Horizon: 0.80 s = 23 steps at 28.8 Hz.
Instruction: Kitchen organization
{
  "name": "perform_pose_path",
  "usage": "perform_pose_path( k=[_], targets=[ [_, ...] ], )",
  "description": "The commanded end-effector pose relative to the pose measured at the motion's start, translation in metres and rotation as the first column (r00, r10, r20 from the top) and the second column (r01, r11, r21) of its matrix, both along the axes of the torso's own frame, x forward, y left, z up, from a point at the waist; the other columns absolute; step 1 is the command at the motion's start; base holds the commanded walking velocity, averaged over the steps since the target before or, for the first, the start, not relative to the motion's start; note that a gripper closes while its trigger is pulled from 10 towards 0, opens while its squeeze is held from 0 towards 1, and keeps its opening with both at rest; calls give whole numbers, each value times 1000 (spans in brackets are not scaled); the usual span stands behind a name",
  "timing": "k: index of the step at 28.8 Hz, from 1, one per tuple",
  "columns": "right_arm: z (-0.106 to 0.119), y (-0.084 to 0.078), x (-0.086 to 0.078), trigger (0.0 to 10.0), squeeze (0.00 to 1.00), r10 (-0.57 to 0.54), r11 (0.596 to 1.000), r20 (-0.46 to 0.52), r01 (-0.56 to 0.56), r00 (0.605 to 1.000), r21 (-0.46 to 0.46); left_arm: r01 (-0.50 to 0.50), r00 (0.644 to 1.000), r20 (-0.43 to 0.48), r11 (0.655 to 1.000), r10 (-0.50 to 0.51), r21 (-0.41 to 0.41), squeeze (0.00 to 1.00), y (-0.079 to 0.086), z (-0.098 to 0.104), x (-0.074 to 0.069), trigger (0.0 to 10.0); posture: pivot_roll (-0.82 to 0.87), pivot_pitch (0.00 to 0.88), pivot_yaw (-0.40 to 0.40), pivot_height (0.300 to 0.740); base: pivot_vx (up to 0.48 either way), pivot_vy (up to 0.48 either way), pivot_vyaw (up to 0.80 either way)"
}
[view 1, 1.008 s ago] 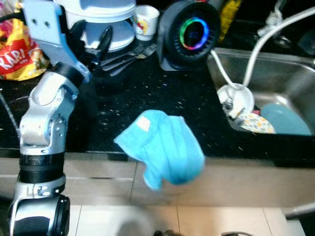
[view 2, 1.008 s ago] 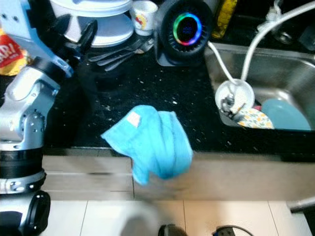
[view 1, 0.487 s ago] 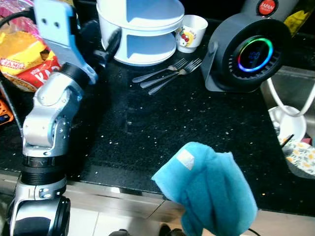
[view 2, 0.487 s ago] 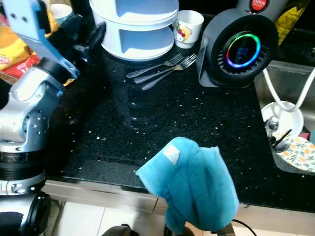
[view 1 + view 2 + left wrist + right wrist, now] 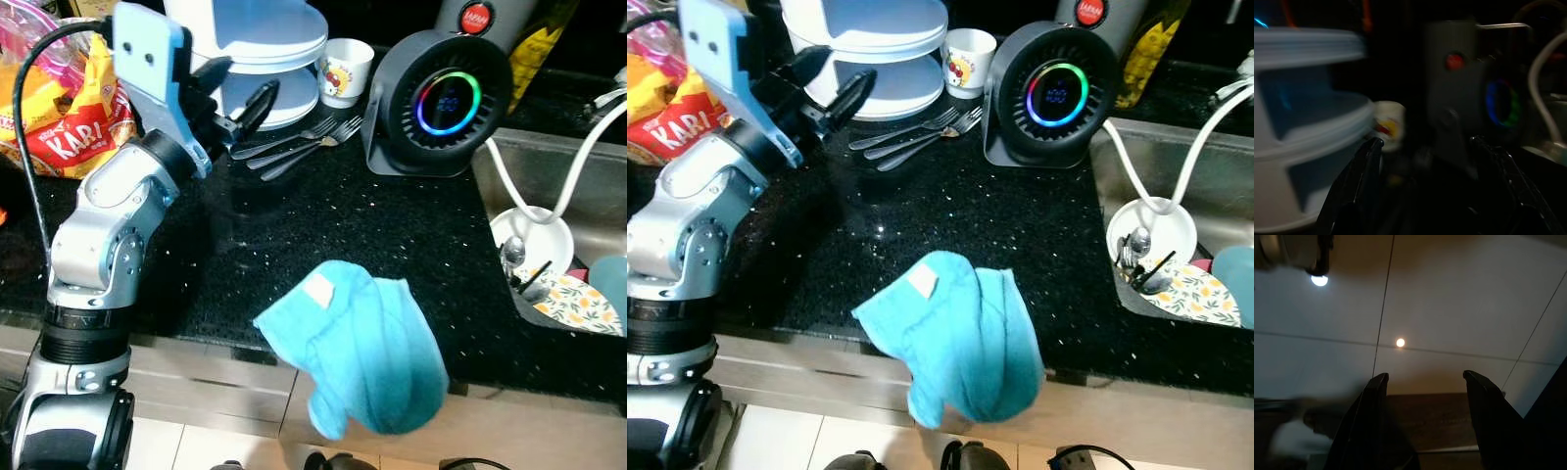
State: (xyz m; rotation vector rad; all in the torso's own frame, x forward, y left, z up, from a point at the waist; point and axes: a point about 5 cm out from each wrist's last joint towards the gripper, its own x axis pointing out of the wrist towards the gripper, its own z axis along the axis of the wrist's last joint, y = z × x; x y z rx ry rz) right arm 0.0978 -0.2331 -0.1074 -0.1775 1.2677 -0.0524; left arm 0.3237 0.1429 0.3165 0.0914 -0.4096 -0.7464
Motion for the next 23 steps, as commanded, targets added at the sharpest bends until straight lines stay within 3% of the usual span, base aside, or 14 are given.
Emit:
perform_pose_path(
  k=[1, 3, 11, 19, 23],
  targets=[
    [-2, 0, -8, 10000, 0, 2, 1000, -31, -2, 1000, 2, 54, 998, -32, 998, -53, 43, 0, 0, -3, 3, 10000, 130, 167, -68, 740, 0, 0, 0],
    [-2, 0, -9, 10000, 0, 3, 1000, -34, -3, 999, 5, 26, 999, -44, 994, -22, 102, 0, 10, -4, 18, 10000, 117, 172, -62, 740, 0, 0, 0],
    [-4, -1, -18, 10000, 0, -2, 1000, -51, 2, 999, 7, -38, 994, -95, 991, 50, 128, 0, 34, -4, 46, 10000, 83, 198, -59, 740, 0, 0, 0],
    [-5, -6, -32, 10000, 0, -18, 1000, -78, 17, 997, -5, 31, 993, -116, 989, -14, 144, 0, 31, -2, 57, 10000, 45, 228, -56, 740, 0, 0, 0],
    [-5, -11, -45, 10000, 0, -33, 999, -105, 32, 994, -17, 103, 986, -144, 985, -83, 135, 0, 17, -2, 65, 10000, 13, 262, -54, 740, 0, 0, 0]
  ],
)
